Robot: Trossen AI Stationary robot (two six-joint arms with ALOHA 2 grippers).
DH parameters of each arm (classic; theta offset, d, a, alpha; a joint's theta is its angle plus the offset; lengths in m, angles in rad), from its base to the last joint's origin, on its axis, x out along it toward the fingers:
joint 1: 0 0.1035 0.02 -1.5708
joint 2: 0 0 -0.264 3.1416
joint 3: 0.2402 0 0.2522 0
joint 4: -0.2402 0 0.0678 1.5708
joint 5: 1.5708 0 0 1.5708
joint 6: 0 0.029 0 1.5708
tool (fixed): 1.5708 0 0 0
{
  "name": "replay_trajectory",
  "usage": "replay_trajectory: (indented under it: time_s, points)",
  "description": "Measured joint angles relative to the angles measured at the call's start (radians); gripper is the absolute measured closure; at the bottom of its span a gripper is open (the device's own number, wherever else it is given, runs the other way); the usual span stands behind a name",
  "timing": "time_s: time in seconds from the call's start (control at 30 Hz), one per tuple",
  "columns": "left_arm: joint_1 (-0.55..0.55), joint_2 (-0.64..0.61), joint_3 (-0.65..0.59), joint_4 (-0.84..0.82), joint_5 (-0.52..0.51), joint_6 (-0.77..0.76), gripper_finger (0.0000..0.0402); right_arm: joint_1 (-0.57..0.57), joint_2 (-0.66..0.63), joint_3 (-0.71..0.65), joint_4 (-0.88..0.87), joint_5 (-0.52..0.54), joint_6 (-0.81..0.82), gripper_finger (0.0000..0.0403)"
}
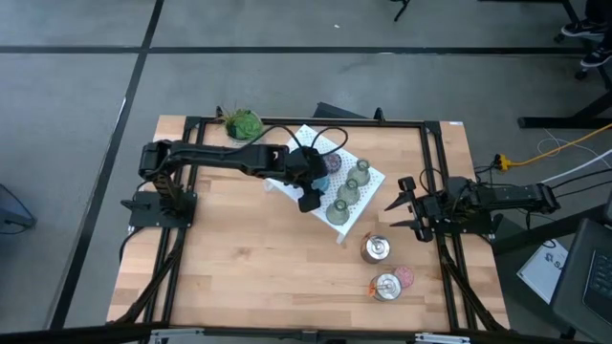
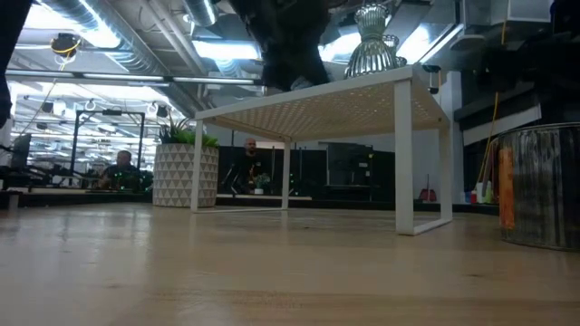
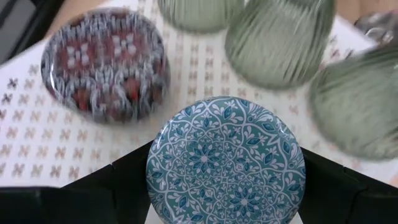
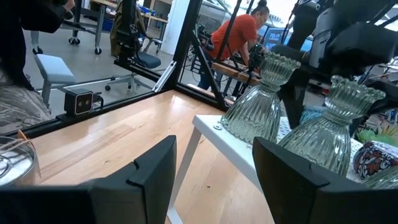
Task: Pick & Place candle stick holders
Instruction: Put the blue patterned scented candle on the shelf aligned with the other black patterned scented candle
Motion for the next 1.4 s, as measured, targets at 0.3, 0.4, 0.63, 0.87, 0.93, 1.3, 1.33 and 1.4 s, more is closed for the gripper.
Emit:
replay_trajectory:
  time_s: [0.3, 0.4, 0.63, 0.87, 0.93, 1.3, 1.33, 1.4]
  points:
    - [0.010, 0.020, 0.001, 0.012, -0.001, 0.000, 0.0098, 0.000, 0.000, 0.000, -0.014, 0.000, 0.000, 0.0188]
    - [0.010, 0.020, 0.001, 0.012, -0.011, 0.011, 0.0095, 0.000, 0.000, 0.000, -0.013, 0.000, 0.000, 0.0188]
    - [0.009, 0.022, 0.000, 0.007, -0.020, 0.052, 0.0065, 0.000, 0.000, 0.000, -0.013, 0.000, 0.000, 0.0188]
    - [0.010, -0.001, 0.000, -0.004, -0.020, 0.071, 0.0054, 0.000, 0.000, 0.000, -0.013, 0.000, 0.000, 0.0188]
    - [0.010, -0.012, 0.000, -0.007, -0.020, 0.078, 0.0053, 0.000, 0.000, 0.000, -0.013, 0.000, 0.000, 0.0188]
    - [0.009, -0.051, 0.000, -0.196, -0.023, 0.041, 0.0052, 0.000, 0.000, 0.000, -0.013, 0.000, 0.000, 0.0188]
    - [0.008, -0.052, 0.000, -0.230, -0.024, 0.030, 0.0052, 0.000, 0.000, 0.000, -0.013, 0.000, 0.000, 0.0188]
    - [0.008, -0.052, 0.000, -0.259, -0.024, 0.015, 0.0055, 0.000, 0.000, 0.000, -0.013, 0.000, 0.000, 0.0188]
